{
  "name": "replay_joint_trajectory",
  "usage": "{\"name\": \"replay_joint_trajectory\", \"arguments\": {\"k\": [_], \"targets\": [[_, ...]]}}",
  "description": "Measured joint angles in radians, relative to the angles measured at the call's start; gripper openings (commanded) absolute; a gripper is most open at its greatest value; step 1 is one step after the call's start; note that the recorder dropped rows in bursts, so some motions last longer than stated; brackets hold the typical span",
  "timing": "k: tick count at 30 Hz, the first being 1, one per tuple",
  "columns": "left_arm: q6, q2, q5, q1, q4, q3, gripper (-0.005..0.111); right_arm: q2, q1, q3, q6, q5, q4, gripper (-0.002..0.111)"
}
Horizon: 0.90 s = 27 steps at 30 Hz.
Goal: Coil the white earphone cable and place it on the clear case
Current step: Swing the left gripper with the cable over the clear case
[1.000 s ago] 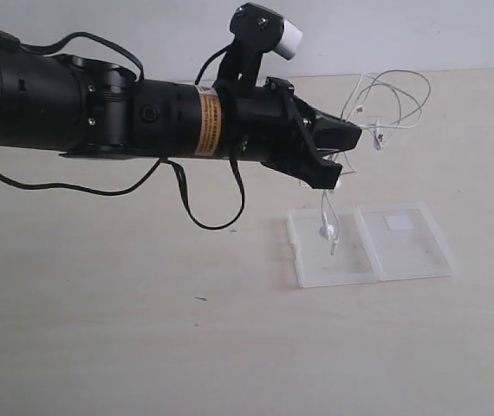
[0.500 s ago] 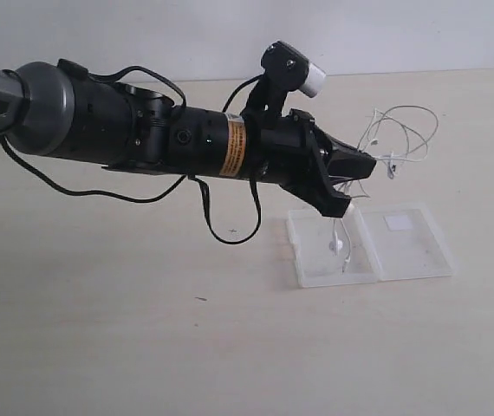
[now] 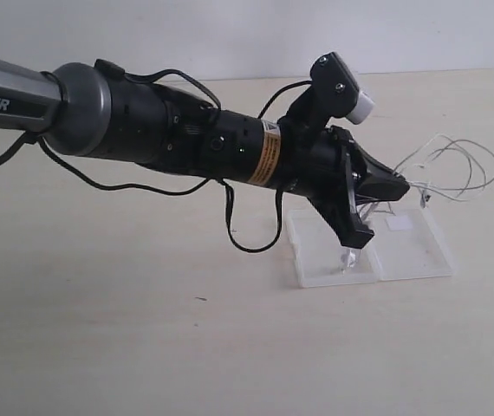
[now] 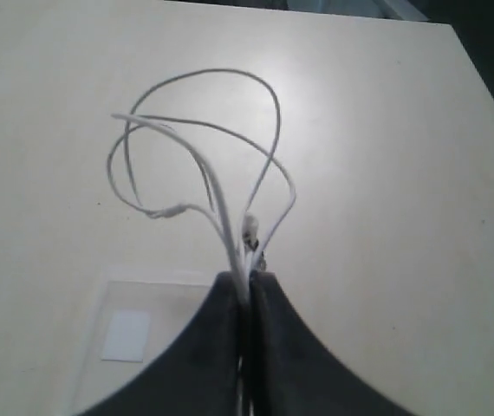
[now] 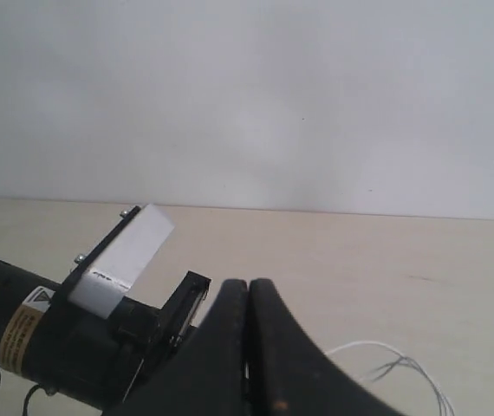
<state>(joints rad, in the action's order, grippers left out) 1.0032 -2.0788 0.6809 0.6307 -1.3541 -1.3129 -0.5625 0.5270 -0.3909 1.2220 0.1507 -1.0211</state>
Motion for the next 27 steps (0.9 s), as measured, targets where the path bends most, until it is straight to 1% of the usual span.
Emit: {"name": "replay_joint_trajectory", "arguments": {"k": [5,11,22,27], "targets": [[0.04,-0.01,-0.002,0.0,-0.089,-0.039,0.0,0.0,0.0,0.0,0.0,0.0,-0.001,0.0],[0.062,-0.053,-0.006,0.0,-0.148,-0.063,0.0,0.0,0.0,0.0,0.0,0.0,-0.001,0.0],[0.068,-0.085,-0.026,0.0,-0.174,-0.062,0.0,0.0,0.0,0.0,0.0,0.002,-0.001,0.0],[0.068,-0.096,-0.066,0.0,-0.176,-0.062,0.0,0.0,0.0,0.0,0.0,0.002,-0.001,0.0]]}}
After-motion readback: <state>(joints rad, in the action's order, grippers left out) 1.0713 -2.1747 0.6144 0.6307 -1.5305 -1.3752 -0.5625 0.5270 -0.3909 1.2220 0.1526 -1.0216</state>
